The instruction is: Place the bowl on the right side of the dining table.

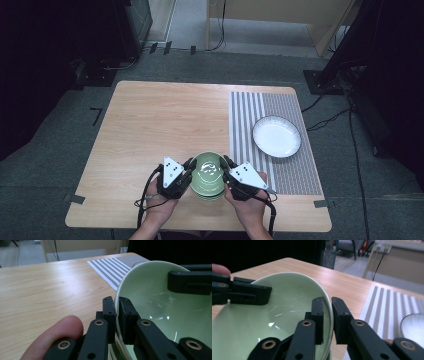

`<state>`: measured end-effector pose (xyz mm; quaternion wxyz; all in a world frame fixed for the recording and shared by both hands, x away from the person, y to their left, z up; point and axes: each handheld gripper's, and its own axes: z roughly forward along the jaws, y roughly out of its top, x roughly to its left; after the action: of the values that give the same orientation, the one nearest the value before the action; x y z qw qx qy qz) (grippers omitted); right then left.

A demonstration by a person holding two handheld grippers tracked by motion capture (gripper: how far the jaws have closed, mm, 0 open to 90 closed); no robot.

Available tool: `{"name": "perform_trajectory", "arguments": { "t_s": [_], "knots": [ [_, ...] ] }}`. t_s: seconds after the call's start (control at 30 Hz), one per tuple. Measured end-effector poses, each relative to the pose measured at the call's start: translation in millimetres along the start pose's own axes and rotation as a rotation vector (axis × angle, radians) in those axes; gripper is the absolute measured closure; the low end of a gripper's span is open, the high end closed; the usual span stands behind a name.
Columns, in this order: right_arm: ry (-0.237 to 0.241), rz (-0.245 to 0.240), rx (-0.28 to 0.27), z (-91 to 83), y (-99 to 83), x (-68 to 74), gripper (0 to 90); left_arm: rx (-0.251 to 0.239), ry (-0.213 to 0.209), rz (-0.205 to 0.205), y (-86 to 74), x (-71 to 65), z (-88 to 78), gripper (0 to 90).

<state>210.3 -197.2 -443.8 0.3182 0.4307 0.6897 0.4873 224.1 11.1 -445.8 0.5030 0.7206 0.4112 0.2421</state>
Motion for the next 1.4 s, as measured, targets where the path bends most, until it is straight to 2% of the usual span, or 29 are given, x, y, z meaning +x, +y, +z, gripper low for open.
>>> {"name": "perform_trajectory", "arguments": {
  "t_s": [0.03, 0.07, 0.23, 0.33, 0.4, 0.53, 0.63, 0.73, 0.8, 0.9, 0.93, 0.97, 1.03, 1.07, 1.1, 1.13, 1.17, 1.23, 1.27, 1.3, 1.33, 1.37, 1.4],
  "knots": [
    [0.000, 0.000, 0.000, 0.0, 0.0, 0.0, 77.6, 0.000, 0.000, 0.000, 0.0, 0.0, 0.0, 84.5],
    [0.007, 0.045, 0.021, 0.5, -0.9, -0.5, 73.6, -0.006, 0.007, 0.002, 0.6, -0.8, -1.0, 84.5],
    [-0.005, 0.100, 0.061, 1.9, -1.5, 3.4, 68.0, -0.028, 0.032, 0.021, -0.7, -3.7, -2.5, 84.4],
    [-0.025, 0.135, 0.096, 4.2, -3.8, 4.8, 66.4, -0.070, 0.045, 0.018, 1.6, -4.0, -6.9, 84.4],
    [-0.016, 0.154, 0.107, 5.2, -5.7, 4.7, 68.3, -0.089, 0.064, 0.044, 2.3, -6.1, -9.3, 84.3],
    [-0.027, 0.160, 0.102, 5.4, -4.8, 8.0, 73.6, -0.125, 0.082, 0.058, 1.4, -10.6, -12.4, 84.3],
    [-0.031, 0.198, 0.098, 3.9, -2.8, 5.6, 79.0, -0.162, 0.107, 0.089, 0.1, -17.3, -15.5, 84.0],
    [-0.068, 0.205, 0.053, -1.0, -1.1, 5.5, 83.6, -0.203, 0.121, 0.125, -0.7, -24.4, -19.2, 84.2],
    [-0.070, 0.209, 0.029, -4.7, 1.1, 3.2, 84.5, -0.203, 0.102, 0.113, -0.2, -23.6, -20.1, 84.1],
    [-0.085, 0.182, 0.010, -6.8, 2.7, 4.0, 84.5, -0.196, 0.086, 0.092, -0.6, -21.5, -20.2, 83.5],
    [-0.093, 0.163, 0.009, -6.7, 3.1, 4.5, 84.5, -0.189, 0.049, 0.055, -0.8, -17.2, -20.6, 82.3],
    [-0.100, 0.151, 0.010, -6.5, 3.5, 5.0, 84.4, -0.189, 0.049, 0.055, -0.8, -17.2, -20.6, 76.6],
    [-0.101, 0.145, 0.005, -6.1, 4.3, 4.1, 84.5, -0.175, 0.000, 0.015, 0.3, -11.3, -21.5, 57.6],
    [-0.097, 0.148, 0.006, -5.9, 5.2, 3.1, 84.4, -0.169, -0.029, -0.004, 0.8, -8.7, -22.0, 51.1],
    [-0.100, 0.144, 0.002, -5.7, 6.0, 2.3, 84.4, -0.169, -0.029, -0.004, 0.8, -8.7, -22.0, 46.0],
    [-0.106, 0.140, -0.002, -5.8, 6.9, 1.9, 84.4, -0.173, -0.066, -0.022, 1.2, -4.6, -22.9, 38.0],
    [-0.109, 0.132, -0.005, -5.8, 7.8, 1.3, 84.4, -0.173, -0.066, -0.022, 1.2, -4.6, -22.9, 28.3],
    [-0.108, 0.126, -0.005, -5.7, 8.7, 0.6, 84.4, -0.154, -0.070, -0.011, 2.7, -2.7, -23.7, 15.2],
    [-0.109, 0.117, -0.009, -5.7, 10.1, -0.5, 84.4, -0.138, -0.073, -0.014, 4.0, -1.7, -24.5, 9.4],
    [-0.110, 0.115, -0.009, -5.7, 10.6, -0.7, 84.3, -0.119, -0.095, -0.032, 6.2, 0.3, -27.0, 8.2],
    [-0.110, 0.109, -0.012, -5.6, 11.2, -1.1, 84.3, -0.119, -0.104, -0.045, 7.2, 0.9, -28.2, 6.4],
    [-0.113, 0.105, -0.015, -5.7, 11.9, -1.5, 84.3, -0.119, -0.104, -0.045, 7.2, 0.9, -28.2, 0.1],
    [-0.116, 0.103, -0.016, -5.9, 12.5, -1.9, 84.3, -0.123, -0.120, -0.060, 8.7, 3.0, -31.2, 0.0]
  ]
}}
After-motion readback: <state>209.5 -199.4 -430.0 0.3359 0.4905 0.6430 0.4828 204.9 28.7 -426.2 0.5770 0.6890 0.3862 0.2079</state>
